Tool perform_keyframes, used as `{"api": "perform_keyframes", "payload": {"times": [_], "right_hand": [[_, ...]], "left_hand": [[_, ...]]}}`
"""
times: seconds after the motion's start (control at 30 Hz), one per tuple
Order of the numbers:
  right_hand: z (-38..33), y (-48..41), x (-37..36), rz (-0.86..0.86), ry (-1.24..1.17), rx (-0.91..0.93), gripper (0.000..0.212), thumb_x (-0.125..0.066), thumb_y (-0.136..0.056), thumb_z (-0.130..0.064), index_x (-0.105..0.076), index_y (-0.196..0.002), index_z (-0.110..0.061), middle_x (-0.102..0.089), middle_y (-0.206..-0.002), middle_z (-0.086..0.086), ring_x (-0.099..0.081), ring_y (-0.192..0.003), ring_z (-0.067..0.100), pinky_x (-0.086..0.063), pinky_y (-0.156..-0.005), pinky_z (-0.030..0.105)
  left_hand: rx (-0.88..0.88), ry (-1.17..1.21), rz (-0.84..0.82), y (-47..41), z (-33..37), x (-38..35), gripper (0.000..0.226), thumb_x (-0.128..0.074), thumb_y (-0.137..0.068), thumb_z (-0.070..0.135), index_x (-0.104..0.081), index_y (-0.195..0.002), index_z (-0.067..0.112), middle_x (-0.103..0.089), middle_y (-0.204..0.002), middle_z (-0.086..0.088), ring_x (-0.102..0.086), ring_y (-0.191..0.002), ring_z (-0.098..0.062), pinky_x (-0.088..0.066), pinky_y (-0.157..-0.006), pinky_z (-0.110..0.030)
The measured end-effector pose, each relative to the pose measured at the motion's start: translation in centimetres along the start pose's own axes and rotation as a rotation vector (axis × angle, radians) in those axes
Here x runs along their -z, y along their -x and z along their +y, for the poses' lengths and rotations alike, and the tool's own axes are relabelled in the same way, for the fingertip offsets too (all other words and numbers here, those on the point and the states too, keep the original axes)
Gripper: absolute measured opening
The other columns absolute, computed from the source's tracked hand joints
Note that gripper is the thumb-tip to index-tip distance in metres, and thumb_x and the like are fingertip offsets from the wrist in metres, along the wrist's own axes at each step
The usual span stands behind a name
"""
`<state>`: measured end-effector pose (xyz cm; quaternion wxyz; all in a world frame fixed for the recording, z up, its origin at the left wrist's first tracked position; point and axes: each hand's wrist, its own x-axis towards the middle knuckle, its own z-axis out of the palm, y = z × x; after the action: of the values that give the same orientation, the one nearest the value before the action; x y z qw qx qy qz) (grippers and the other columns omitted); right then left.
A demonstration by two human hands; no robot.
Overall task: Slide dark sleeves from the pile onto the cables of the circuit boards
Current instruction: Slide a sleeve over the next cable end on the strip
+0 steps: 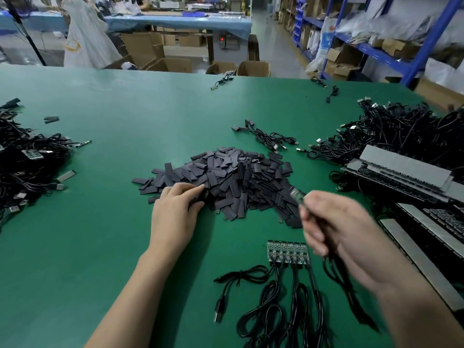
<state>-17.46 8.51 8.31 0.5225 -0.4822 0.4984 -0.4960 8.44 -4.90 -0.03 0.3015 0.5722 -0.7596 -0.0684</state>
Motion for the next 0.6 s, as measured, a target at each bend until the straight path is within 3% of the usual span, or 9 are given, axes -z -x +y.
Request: {"api": "perform_keyframes", "payload": {"times": [0.13,0.43,0.53,0.6], "right_hand": [[3.2,-0.9,-1.3,-0.019,0.250,-0.113,0.032,-0.056,-0.105,-0.027,-0.065,-0.077,-0.014,-0.049,-0.058,-0.001,-0.044,-0.049,0.012,-0.044,-0.056,0.019],[6.5,-1.1,-1.9,-0.004,0.367,-0.093,0.028,-0.055,-0.105,-0.034,-0.066,-0.083,-0.021,-0.046,-0.061,-0.002,-0.041,-0.055,0.015,-0.039,-0.060,0.029],[6.5,-1.0,-1.8,0.004,0.363,-0.044,0.034,-0.055,-0.097,-0.053,-0.066,-0.084,-0.024,-0.045,-0.061,-0.004,-0.042,-0.057,0.016,-0.039,-0.061,0.033],[6.4,-0.9,-1.7,0.014,0.340,0.000,0.037,-0.054,-0.092,-0.059,-0.066,-0.083,-0.025,-0.044,-0.060,-0.004,-0.041,-0.056,0.016,-0.039,-0.061,0.034]], "left_hand": [[-0.010,-0.017,0.035,-0.1,-0.7,-0.4,0.031,-0.079,-0.090,0.027,-0.077,-0.120,0.025,-0.069,-0.115,0.001,-0.058,-0.109,-0.029,-0.047,-0.087,-0.042],[0.004,0.043,0.053,0.0,-1.1,-0.1,0.023,-0.085,-0.082,0.029,-0.081,-0.104,0.023,-0.068,-0.102,0.003,-0.062,-0.101,-0.025,-0.052,-0.086,-0.044],[-0.024,0.278,0.067,0.7,0.0,0.4,0.022,-0.085,-0.080,0.031,-0.081,-0.101,0.027,-0.067,-0.101,0.014,-0.061,-0.098,-0.012,-0.050,-0.084,-0.030],[-0.064,0.496,-0.018,1.7,1.3,0.6,0.022,-0.081,-0.079,0.037,-0.080,-0.100,0.031,-0.069,-0.102,0.019,-0.063,-0.100,-0.006,-0.046,-0.082,-0.016]]}}
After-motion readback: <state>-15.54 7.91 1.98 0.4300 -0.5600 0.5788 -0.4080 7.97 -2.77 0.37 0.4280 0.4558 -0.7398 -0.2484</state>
